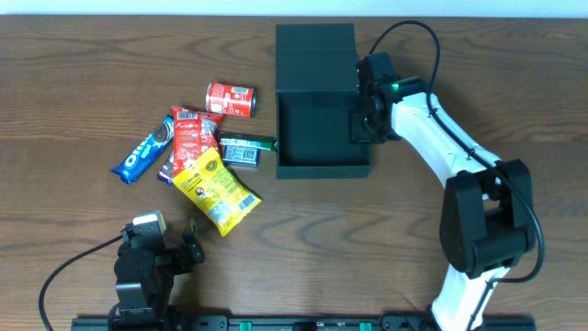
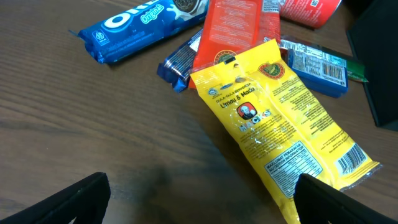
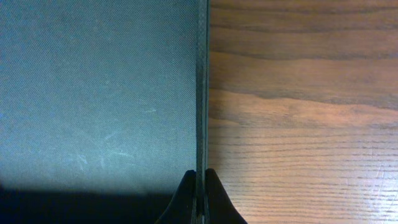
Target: Pack container
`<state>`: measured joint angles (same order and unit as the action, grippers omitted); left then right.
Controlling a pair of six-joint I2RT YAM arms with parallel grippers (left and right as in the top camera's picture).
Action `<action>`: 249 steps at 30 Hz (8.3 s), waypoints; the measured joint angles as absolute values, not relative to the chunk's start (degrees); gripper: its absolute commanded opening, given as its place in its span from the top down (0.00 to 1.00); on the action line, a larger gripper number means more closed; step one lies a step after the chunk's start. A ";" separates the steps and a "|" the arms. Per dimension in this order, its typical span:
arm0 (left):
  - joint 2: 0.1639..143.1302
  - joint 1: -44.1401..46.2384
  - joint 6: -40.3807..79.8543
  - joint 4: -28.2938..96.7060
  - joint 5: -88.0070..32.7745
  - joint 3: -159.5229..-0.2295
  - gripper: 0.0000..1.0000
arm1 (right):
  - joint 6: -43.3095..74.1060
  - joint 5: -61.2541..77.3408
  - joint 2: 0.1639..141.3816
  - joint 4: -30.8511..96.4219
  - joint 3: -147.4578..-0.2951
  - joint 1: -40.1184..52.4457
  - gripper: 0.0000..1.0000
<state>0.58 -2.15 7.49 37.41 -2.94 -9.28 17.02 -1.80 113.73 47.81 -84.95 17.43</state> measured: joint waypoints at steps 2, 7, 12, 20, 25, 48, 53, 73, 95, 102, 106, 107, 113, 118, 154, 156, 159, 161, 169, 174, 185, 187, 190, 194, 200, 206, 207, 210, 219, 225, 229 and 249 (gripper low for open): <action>0.58 -2.15 7.49 37.41 -2.94 -9.30 0.04 | 17.37 -1.91 113.73 47.46 -84.95 18.17 0.99; 0.58 -2.15 7.49 37.43 -2.96 -9.28 0.04 | 19.05 -2.20 113.86 47.07 -84.93 21.21 0.99; 0.58 -2.15 7.49 37.41 -2.94 -9.28 0.05 | 19.62 -2.55 113.99 45.87 -84.93 23.51 0.99; 0.58 -2.15 7.49 37.41 -2.96 -9.28 0.04 | 24.75 -2.72 113.99 47.68 -84.95 24.27 0.99; 0.58 -2.15 7.49 37.43 -2.94 -9.28 0.04 | 29.21 -2.22 113.97 50.63 -85.27 22.17 0.99; 0.58 -2.15 7.49 37.41 -2.94 -9.28 0.04 | 20.62 -3.01 113.95 50.43 -85.34 20.71 0.99; 0.58 -2.15 7.49 37.43 -2.94 -9.28 0.04 | 19.38 -2.96 113.95 50.28 -85.34 20.40 0.99; 0.58 -2.15 7.49 37.43 -2.94 -9.28 0.05 | 22.22 -2.98 113.95 50.28 -85.34 20.36 0.99; 0.58 -2.15 7.49 37.41 -2.96 -9.30 0.05 | 15.53 -5.02 106.87 51.83 -98.00 19.53 0.01; 0.58 -2.15 7.49 37.41 -2.94 -9.28 0.04 | 10.28 -6.24 94.72 44.91 -101.62 16.29 0.01; 0.58 -2.15 7.49 37.43 -2.94 -9.30 0.04 | 9.47 -6.44 95.98 43.44 -101.54 14.87 0.01; 0.58 -2.15 7.49 37.43 -2.94 -9.28 0.04 | 9.37 -6.44 96.27 43.22 -101.51 14.83 0.01; 0.58 -2.15 7.49 37.43 -2.94 -9.28 0.04 | 8.23 -6.44 96.77 42.02 -101.47 14.85 0.01; 0.58 -2.15 7.49 37.41 -2.94 -9.28 0.04 | 7.46 -6.42 96.79 42.02 -101.47 14.85 0.01; 69.67 -2.15 -1.69 25.39 -14.24 -57.39 0.05 | -18.74 16.93 81.84 65.36 -97.17 12.43 0.01; 72.14 -2.15 -1.89 24.29 -14.39 -57.39 0.05 | -19.64 16.95 78.96 64.31 -95.53 11.46 0.01; 76.90 -2.15 -3.20 21.56 -13.74 -57.39 0.04 | -20.36 17.06 78.78 64.05 -93.10 11.31 0.01; 80.84 -2.15 -3.95 20.53 -13.08 -57.39 0.04 | -20.38 17.02 80.47 64.05 -91.61 11.20 0.01; 92.99 -1.50 -6.33 20.29 -10.39 -57.39 0.04 | -20.38 16.97 82.35 64.03 -90.28 11.09 0.01; 95.92 1.43 -7.09 19.46 -2.81 -57.39 0.04 | -20.38 16.97 82.35 63.99 -90.28 11.09 0.01; 101.16 4.16 -7.40 14.85 7.75 -57.39 0.24 | -20.27 16.99 82.32 63.92 -90.28 11.09 0.01; 101.16 4.19 -7.18 14.31 8.05 -57.39 0.42 | -20.14 16.97 82.35 63.86 -90.28 11.09 0.01; 101.16 4.19 -6.15 14.11 8.25 -57.39 0.65 | -20.12 16.97 82.32 63.81 -90.26 11.09 0.01; 101.16 4.21 -6.02 13.87 8.56 -57.39 0.80 | -20.12 16.97 82.32 63.44 -90.28 11.09 0.01; 101.16 4.25 -5.82 13.82 9.04 -57.67 0.95 | -20.12 16.97 82.32 62.92 -90.28 11.09 0.01; 99.92 4.25 -4.71 15.44 9.06 -58.46 0.95 | -20.12 16.97 82.32 62.50 -90.26 11.09 0.01; 99.13 4.23 -4.56 15.75 9.06 -58.57 0.95 | -20.12 16.97 82.35 62.48 -90.28 11.09 0.01; 94.89 4.23 -4.23 16.08 10.04 -59.57 0.95 | -20.12 16.97 82.35 62.33 -90.28 11.09 0.01; 81.91 5.43 -3.20 15.84 13.56 -64.71 0.95 | -20.12 16.97 82.32 59.59 -90.26 11.09 0.01; 81.21 11.57 -1.87 18.13 14.85 -66.00 0.46 | -20.12 16.97 82.32 58.67 -90.28 11.09 0.01; 83.00 9.15 1.96 28.47 15.20 -66.28 0.29 | -20.12 16.97 82.32 58.57 -90.26 11.09 0.01; 103.57 2.98 -4.99 29.56 0.25 -66.11 0.04 | -20.12 16.99 82.32 59.09 -90.26 11.09 0.01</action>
<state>103.57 2.98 -4.99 29.56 0.25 -66.11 -20.12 16.99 82.32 59.09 -90.26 11.09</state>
